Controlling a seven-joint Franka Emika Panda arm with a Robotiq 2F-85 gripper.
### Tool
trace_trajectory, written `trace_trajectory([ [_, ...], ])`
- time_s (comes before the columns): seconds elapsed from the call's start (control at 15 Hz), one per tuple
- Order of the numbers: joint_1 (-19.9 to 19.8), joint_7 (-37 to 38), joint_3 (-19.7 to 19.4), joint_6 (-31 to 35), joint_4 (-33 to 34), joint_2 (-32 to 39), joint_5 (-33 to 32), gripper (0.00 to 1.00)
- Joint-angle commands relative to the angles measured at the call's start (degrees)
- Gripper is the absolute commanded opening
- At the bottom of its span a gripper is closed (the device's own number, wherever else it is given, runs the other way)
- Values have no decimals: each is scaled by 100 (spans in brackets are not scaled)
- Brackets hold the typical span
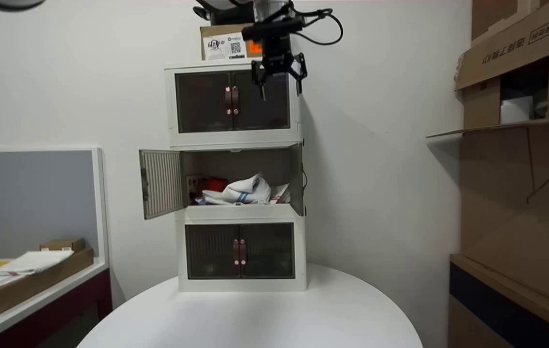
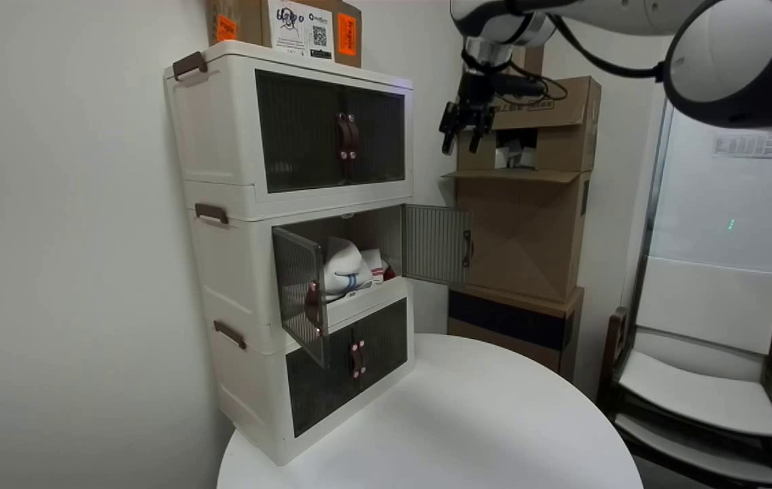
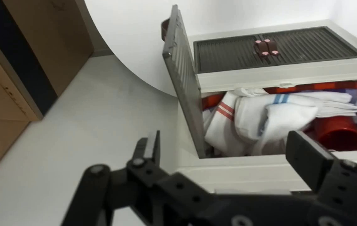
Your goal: Open the middle right cabinet door
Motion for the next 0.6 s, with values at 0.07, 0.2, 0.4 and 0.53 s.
trace_trajectory([
  [0.07, 222, 80, 296, 182, -718, -620, 295, 100],
  [0.2, 339, 110, 447, 504, -1230, -705, 430, 100],
  [0.4, 557, 264, 639, 1247, -2169, -714, 460, 100],
  [0.53, 676, 184, 754, 1774, -2835, -766, 462, 100],
])
